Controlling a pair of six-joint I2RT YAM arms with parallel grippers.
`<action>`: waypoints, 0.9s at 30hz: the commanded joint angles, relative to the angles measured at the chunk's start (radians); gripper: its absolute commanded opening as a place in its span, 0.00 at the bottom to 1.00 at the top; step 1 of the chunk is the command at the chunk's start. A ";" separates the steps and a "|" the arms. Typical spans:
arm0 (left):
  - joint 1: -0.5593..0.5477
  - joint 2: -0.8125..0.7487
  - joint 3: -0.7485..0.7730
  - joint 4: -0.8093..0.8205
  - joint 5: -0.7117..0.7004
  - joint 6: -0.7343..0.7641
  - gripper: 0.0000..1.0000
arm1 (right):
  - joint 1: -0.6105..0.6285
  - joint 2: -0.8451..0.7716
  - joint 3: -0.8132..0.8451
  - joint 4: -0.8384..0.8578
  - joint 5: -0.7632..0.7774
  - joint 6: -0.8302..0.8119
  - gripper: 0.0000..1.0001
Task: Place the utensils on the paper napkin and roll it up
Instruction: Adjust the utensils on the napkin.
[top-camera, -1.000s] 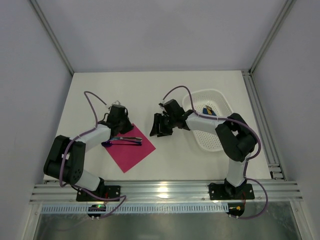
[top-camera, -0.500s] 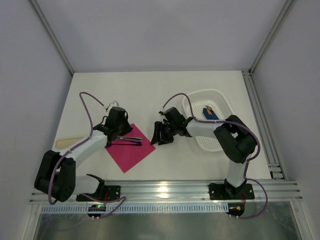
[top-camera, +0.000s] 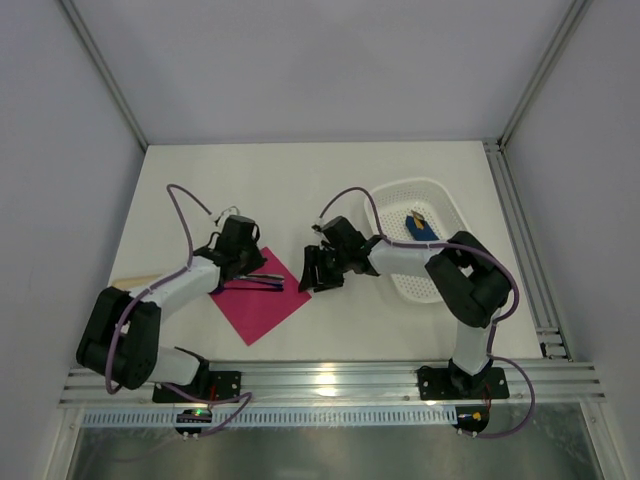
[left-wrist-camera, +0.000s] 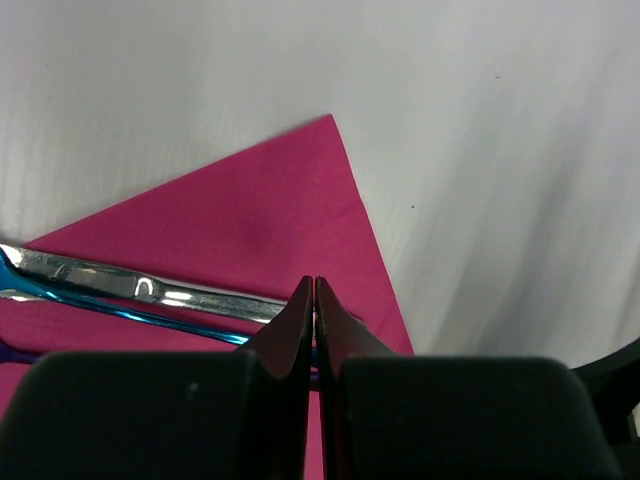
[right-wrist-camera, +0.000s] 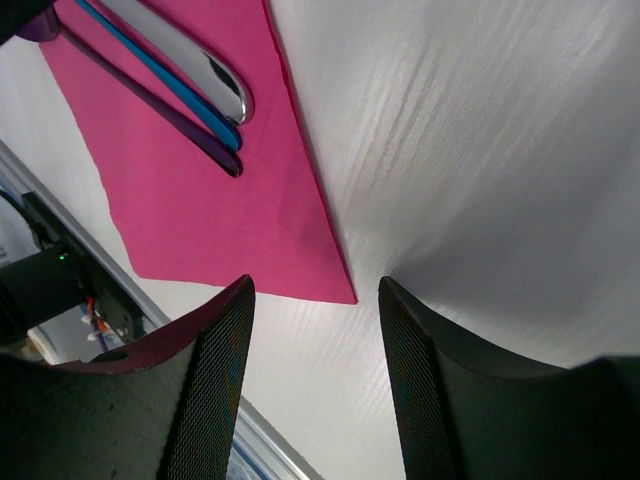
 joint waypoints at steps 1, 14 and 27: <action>-0.004 0.056 0.030 0.083 0.026 0.005 0.00 | 0.003 -0.007 0.061 -0.102 0.112 -0.090 0.57; -0.004 0.164 0.129 0.042 -0.096 -0.018 0.00 | 0.003 -0.009 0.202 -0.091 0.038 -0.208 0.24; -0.002 0.242 0.163 -0.006 -0.190 -0.074 0.00 | 0.001 0.126 0.317 0.071 0.021 -0.139 0.04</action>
